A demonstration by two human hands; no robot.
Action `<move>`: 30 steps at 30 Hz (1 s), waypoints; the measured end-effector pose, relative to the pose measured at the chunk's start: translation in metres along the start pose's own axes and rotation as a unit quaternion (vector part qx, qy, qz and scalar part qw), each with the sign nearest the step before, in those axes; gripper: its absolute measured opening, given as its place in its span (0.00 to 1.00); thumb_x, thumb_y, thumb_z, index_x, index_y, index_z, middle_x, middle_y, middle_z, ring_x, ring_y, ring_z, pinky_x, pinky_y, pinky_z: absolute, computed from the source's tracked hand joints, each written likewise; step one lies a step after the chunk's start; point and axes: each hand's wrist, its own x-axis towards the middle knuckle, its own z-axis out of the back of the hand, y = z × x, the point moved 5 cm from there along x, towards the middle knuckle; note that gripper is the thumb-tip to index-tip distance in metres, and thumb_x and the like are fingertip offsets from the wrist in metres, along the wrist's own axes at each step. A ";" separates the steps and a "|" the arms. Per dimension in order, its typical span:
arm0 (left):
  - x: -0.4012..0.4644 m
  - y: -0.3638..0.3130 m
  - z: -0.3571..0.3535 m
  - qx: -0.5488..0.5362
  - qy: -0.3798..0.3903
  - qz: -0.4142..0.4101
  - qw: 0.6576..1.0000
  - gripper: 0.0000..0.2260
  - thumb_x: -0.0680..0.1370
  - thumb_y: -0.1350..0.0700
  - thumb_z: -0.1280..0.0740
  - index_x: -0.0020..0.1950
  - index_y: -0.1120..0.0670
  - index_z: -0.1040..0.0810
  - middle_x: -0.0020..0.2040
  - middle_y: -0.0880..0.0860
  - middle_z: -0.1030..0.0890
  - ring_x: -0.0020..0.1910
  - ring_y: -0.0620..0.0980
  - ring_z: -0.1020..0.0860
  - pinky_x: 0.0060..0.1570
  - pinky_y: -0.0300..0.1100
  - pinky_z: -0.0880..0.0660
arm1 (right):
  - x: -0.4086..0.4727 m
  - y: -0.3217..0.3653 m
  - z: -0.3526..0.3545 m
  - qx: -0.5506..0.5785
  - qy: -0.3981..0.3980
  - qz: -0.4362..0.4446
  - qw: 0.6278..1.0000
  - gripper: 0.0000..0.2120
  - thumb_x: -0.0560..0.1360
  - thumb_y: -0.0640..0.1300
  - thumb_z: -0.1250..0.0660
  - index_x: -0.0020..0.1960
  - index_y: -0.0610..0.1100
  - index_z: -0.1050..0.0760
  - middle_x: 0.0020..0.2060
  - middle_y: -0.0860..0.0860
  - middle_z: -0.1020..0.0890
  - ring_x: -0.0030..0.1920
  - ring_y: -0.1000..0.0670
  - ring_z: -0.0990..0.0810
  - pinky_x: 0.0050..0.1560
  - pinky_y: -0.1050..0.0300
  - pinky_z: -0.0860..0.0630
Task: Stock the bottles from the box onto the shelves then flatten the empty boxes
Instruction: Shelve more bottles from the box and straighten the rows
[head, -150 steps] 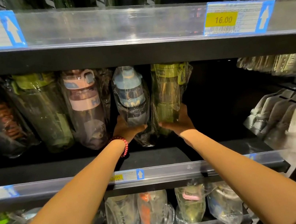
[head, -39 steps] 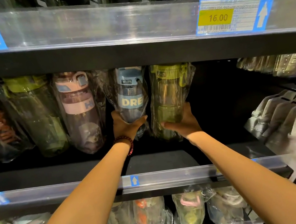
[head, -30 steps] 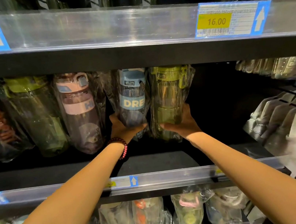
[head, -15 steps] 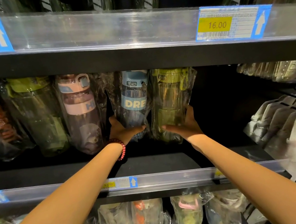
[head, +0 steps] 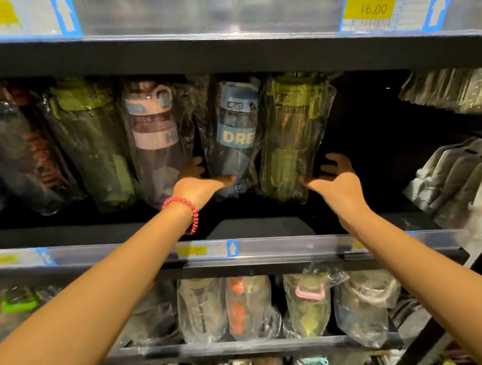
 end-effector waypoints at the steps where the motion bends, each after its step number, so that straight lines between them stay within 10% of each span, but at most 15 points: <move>1: -0.003 -0.003 0.007 -0.001 0.005 -0.014 1.000 0.34 0.69 0.55 0.24 0.71 0.59 0.34 0.68 0.57 0.28 0.66 0.54 0.29 0.65 0.43 0.32 | -0.009 0.008 0.002 -0.013 -0.017 0.015 1.000 0.31 0.70 0.41 0.26 0.69 0.42 0.36 0.59 0.46 0.26 0.58 0.47 0.26 0.54 0.54 0.27; 6: -0.043 -0.003 0.063 -0.012 -0.024 -0.074 0.997 0.28 0.67 0.52 0.23 0.63 0.59 0.28 0.57 0.52 0.24 0.55 0.48 0.24 0.57 0.40 0.27 | -0.062 0.054 -0.036 -0.007 0.026 0.072 0.997 0.17 0.71 0.45 0.27 0.55 0.42 0.29 0.43 0.53 0.23 0.46 0.50 0.24 0.45 0.57 0.28; 17: -0.196 0.115 0.346 -0.023 -0.202 0.046 0.978 0.24 0.70 0.64 0.26 0.64 0.63 0.29 0.56 0.58 0.24 0.55 0.51 0.25 0.60 0.46 0.28 | -0.261 0.123 -0.310 0.074 0.331 0.046 0.940 0.17 0.71 0.40 0.27 0.56 0.44 0.29 0.47 0.45 0.23 0.42 0.51 0.23 0.43 0.57 0.25; 23: -0.335 0.244 0.491 -0.018 -0.293 0.206 0.933 0.23 0.73 0.58 0.28 0.65 0.62 0.30 0.57 0.59 0.24 0.59 0.57 0.26 0.52 0.41 0.29 | -0.419 0.111 -0.455 0.009 0.507 0.016 0.862 0.16 0.71 0.39 0.27 0.54 0.42 0.31 0.42 0.47 0.25 0.37 0.53 0.26 0.34 0.68 0.29; 25: -0.386 0.284 0.529 -0.009 -0.334 0.266 0.904 0.27 0.70 0.52 0.25 0.65 0.59 0.29 0.61 0.63 0.24 0.61 0.63 0.26 0.60 0.53 0.28 | -0.475 0.102 -0.494 -0.020 0.568 0.001 0.823 0.16 0.71 0.38 0.28 0.53 0.43 0.32 0.43 0.46 0.25 0.41 0.49 0.24 0.41 0.62 0.25; 30: -0.488 0.353 0.589 -0.052 -0.431 0.349 0.831 0.16 0.74 0.58 0.29 0.58 0.53 0.31 0.60 0.58 0.24 0.58 0.56 0.25 0.58 0.45 0.29 | -0.606 0.082 -0.573 -0.088 0.679 0.004 0.729 0.17 0.72 0.41 0.27 0.57 0.44 0.31 0.51 0.45 0.23 0.51 0.46 0.23 0.50 0.53 0.27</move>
